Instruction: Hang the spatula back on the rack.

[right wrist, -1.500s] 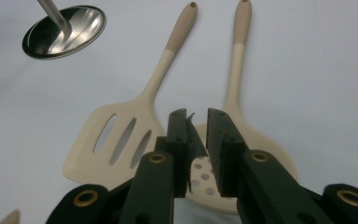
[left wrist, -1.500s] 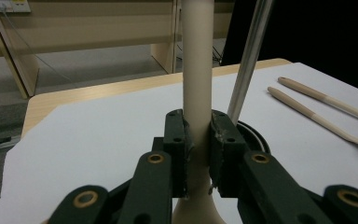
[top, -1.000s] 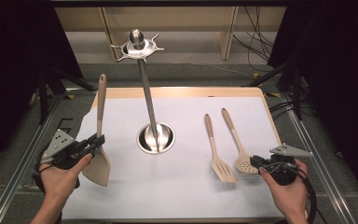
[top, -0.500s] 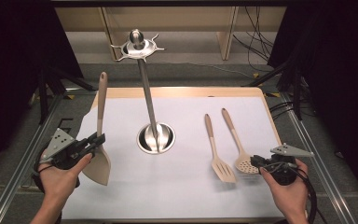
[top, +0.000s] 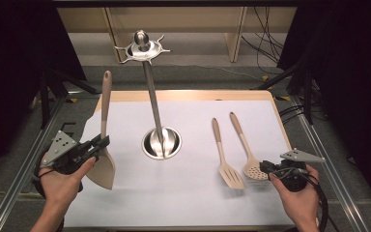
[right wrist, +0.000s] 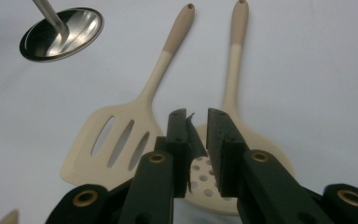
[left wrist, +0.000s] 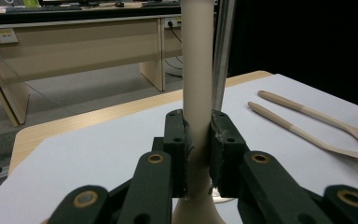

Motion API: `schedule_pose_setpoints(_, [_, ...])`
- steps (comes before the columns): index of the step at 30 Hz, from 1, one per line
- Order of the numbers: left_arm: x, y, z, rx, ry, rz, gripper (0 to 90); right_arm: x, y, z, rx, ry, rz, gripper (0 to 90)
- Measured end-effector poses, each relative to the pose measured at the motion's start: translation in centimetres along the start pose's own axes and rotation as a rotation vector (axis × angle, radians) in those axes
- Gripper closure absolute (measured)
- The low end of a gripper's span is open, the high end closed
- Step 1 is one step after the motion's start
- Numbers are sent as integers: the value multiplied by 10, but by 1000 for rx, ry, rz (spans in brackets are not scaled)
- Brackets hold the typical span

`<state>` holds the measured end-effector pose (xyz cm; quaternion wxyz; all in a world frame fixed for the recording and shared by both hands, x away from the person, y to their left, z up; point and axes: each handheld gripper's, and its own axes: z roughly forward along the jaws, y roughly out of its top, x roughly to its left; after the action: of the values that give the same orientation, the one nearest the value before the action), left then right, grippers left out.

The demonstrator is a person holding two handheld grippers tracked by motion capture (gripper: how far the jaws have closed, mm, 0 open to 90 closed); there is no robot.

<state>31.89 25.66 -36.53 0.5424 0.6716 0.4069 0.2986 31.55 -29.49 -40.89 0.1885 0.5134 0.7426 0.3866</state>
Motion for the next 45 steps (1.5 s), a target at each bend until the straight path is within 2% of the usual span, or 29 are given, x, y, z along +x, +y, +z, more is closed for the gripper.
schedule_pose_setpoints(1, [0, 0, 0, 0, 0, 1, 780, 3, -1, 1, 3, 11, 42, 797])
schedule_pose_setpoints(2, [-1, 1, 1, 1, -3, 1, 780, 3, -1, 0, 7, 14, 49, 797])
schedule_pose_setpoints(7, [-2, 3, 1, -2, -5, 8, 780, 2, 0, 1, -1, 11, 44, 798])
schedule_pose_setpoints(10, [-3, 4, 0, 16, -7, 1, 780, 2, 0, 1, 0, 10, 44, 797])
schedule_pose_setpoints(15, [-6, 6, 2, -1, -17, -15, 780, 3, 0, 0, 9, 9, 45, 798])
schedule_pose_setpoints(16, [-6, 6, 2, -1, -24, -21, 780, 2, 0, 0, 4, 7, 38, 797])
schedule_pose_setpoints(17, [-6, 7, 2, -3, -29, -23, 780, -1, 0, 0, 0, -1, 4, 798])
schedule_pose_setpoints(18, [-6, 7, 2, -5, -32, -25, 780, -1, 1, 0, -1, -3, 2, 798])
schedule_pose_setpoints(31, [-10, 14, 1, -25, -45, -15, 780, 0, 1, 0, 0, -8, -1, 798])
schedule_pose_setpoints(32, [-11, 15, 1, -24, -45, -15, 780, 3, 0, 1, -1, 6, 40, 798])
schedule_pose_setpoints(34, [-11, 16, 2, -22, -45, -12, 780, 3, 1, 1, -2, 6, 41, 798])
schedule_pose_setpoints(35, [-10, 16, 2, -23, -47, 8, 780, 3, 1, 1, -3, 6, 39, 798])
schedule_pose_setpoints(40, [-10, 20, 1, -30, -53, 10, 780, 3, 1, 1, -3, 9, 46, 798])
schedule_pose_setpoints(41, [-9, 21, 1, -36, -54, 13, 780, -1, 2, 2, -11, 16, 8, 798])
schedule_pose_setpoints(45, [-10, 23, 1, -38, -58, 13, 780, 0, 2, 2, -7, 17, 8, 798])
